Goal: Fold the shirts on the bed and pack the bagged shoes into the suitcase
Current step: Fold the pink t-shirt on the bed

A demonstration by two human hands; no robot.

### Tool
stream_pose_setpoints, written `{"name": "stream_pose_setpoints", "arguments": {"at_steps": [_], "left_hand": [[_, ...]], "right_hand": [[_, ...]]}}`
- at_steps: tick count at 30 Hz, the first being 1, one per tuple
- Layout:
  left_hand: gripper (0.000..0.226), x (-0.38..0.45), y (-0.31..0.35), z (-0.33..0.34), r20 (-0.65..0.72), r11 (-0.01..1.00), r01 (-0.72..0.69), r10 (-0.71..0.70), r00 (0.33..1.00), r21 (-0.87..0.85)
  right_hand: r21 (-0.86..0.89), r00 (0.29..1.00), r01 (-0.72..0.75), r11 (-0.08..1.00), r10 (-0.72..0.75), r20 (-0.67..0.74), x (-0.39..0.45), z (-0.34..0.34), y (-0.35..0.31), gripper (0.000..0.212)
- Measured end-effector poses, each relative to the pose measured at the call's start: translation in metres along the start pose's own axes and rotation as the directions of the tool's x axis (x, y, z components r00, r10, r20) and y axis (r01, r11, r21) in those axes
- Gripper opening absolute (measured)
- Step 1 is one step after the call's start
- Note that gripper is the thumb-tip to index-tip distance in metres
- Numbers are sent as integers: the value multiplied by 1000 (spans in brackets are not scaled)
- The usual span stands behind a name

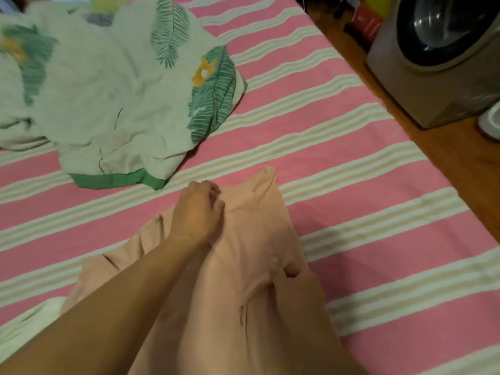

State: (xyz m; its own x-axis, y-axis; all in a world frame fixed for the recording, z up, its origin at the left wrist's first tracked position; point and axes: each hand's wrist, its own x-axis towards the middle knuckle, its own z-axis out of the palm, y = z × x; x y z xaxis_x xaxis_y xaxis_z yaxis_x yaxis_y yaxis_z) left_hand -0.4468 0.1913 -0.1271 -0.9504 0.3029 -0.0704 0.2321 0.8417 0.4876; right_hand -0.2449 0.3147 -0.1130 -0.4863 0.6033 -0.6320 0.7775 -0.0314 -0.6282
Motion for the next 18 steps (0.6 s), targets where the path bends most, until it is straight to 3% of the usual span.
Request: {"name": "stream_pose_setpoints", "arguments": {"at_steps": [3, 6, 9, 13, 16, 18], "left_hand": [[27, 19, 25, 16, 143, 975, -209, 198, 970, 70], [16, 29, 34, 24, 216, 975, -191, 165, 962, 109], [6, 30, 33, 22, 188, 992, -119, 110, 976, 41], [7, 27, 55, 18, 88, 972, -226, 231, 969, -65], [8, 23, 62, 33, 130, 948, -300, 286, 949, 103], [23, 10, 60, 44, 90, 908, -322, 309, 947, 268]], "right_hand": [[43, 1000, 2, 999, -1, -22, 7, 2, -11, 38], [57, 1000, 13, 998, -12, -21, 13, 5, -4, 27], [-8, 999, 38, 999, -38, -38, 14, 6, 6, 13], [-31, 980, 121, 992, -125, -152, 9, -7, 6, 5], [-44, 968, 130, 991, -136, -209, 14, -11, 13, 5], [-110, 963, 153, 982, -173, -205, 17, -12, 16, 13]]}}
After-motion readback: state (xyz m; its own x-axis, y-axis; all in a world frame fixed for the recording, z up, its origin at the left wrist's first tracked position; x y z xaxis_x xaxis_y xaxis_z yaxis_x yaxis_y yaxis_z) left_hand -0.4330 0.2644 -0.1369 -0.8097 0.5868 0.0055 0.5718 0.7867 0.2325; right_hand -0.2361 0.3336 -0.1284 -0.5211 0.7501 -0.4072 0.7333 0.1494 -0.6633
